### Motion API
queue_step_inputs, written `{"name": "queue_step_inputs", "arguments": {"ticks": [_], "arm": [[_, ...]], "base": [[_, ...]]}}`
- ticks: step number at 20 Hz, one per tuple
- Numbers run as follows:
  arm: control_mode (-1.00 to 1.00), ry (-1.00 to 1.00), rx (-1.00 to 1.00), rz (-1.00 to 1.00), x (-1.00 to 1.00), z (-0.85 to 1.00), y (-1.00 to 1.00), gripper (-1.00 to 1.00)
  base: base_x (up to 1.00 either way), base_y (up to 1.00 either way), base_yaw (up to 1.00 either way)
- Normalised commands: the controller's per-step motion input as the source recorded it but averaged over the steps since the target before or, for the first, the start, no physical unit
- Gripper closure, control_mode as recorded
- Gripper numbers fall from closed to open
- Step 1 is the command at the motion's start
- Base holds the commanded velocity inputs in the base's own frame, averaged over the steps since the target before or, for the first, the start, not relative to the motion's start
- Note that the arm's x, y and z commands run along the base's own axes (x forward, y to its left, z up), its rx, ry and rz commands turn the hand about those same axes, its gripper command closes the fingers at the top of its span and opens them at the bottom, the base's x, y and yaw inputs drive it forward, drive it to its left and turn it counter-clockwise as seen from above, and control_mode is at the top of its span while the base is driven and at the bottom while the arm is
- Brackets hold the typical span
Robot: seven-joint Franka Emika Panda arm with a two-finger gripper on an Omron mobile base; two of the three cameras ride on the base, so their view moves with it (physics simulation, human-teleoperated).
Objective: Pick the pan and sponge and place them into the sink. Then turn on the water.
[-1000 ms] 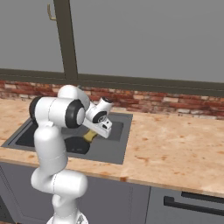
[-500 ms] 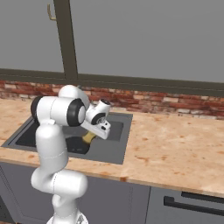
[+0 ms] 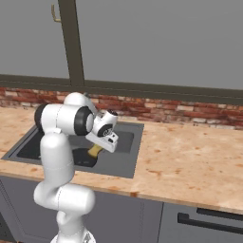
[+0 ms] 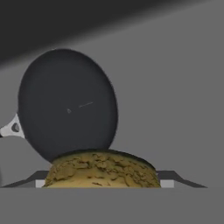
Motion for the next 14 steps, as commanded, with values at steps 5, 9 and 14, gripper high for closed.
{"name": "queue_step_inputs", "arguments": {"ticks": [5, 9, 14], "arm": [[-1.0, 0.0, 0.0, 0.03, 0.04, -0.14, 0.12, 1.0], [-1.0, 0.0, 0.03, 0.03, 0.05, -0.11, 0.11, 1.0], [-1.0, 0.03, 0.09, 0.03, 0.12, -0.08, 0.11, 1.0]], "base": [[0.0, 0.0, 0.0], [0.0, 0.0, 0.0], [0.0, 0.0, 0.0]]}}
